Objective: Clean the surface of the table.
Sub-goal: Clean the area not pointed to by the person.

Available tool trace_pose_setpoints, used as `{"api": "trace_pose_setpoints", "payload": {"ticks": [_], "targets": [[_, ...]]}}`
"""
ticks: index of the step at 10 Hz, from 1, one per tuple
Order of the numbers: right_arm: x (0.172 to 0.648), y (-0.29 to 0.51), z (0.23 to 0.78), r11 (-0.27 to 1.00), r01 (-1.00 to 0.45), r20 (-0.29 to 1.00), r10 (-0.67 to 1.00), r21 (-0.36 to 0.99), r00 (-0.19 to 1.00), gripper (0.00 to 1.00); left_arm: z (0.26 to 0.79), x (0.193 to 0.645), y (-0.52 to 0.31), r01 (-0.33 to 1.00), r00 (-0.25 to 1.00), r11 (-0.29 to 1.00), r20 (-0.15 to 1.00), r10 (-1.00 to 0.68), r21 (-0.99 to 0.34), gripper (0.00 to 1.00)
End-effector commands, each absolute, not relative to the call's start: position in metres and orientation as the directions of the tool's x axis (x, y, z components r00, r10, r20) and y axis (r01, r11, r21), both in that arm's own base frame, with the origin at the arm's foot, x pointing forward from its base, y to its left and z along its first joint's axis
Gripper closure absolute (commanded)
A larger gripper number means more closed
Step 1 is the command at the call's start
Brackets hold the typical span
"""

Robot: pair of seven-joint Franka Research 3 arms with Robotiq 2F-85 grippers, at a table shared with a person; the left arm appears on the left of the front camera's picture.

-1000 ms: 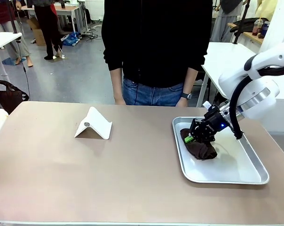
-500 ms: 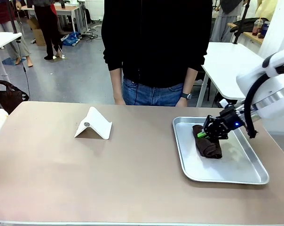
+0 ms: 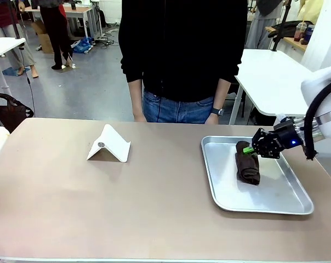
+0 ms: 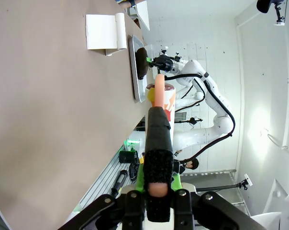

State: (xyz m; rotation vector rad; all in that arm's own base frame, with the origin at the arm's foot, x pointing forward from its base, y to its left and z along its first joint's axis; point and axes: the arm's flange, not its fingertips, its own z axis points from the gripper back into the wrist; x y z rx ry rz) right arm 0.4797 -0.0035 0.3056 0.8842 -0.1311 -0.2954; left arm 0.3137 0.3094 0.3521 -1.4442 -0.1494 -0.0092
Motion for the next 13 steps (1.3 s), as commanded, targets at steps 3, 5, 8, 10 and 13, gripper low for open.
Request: {"api": "trace_pose_setpoints", "payload": {"ticks": [3,5,8,10,13], "targets": [[0.455,-0.026,0.327,0.122,0.123,-0.089,-0.253,0.985,0.963,0.90,0.355,0.310,0.308,0.095,0.991,0.127,0.106,0.085,-0.987,0.78],[0.444,-0.033,0.338,0.008,0.119,-0.114,-0.239,0.993,0.964,0.90,0.355,0.310,0.308,0.095,0.991,0.127,0.106,0.085,-0.987,0.78],[0.422,-0.047,0.354,-0.259,0.212,-0.230,-0.041,0.942,0.972,0.90,0.355,0.310,0.308,0.095,0.991,0.127,0.106,0.085,-0.987,0.78],[0.404,-0.048,0.361,-0.149,0.147,-0.161,-0.083,0.978,0.983,0.90,0.355,0.310,0.308,0.095,0.991,0.127,0.106,0.085,-0.987,0.78],[0.412,-0.046,0.354,-0.222,0.160,-0.175,-0.050,0.962,0.983,0.90,0.355,0.310,0.308,0.095,0.991,0.127,0.106,0.085,-0.987,0.78]]}}
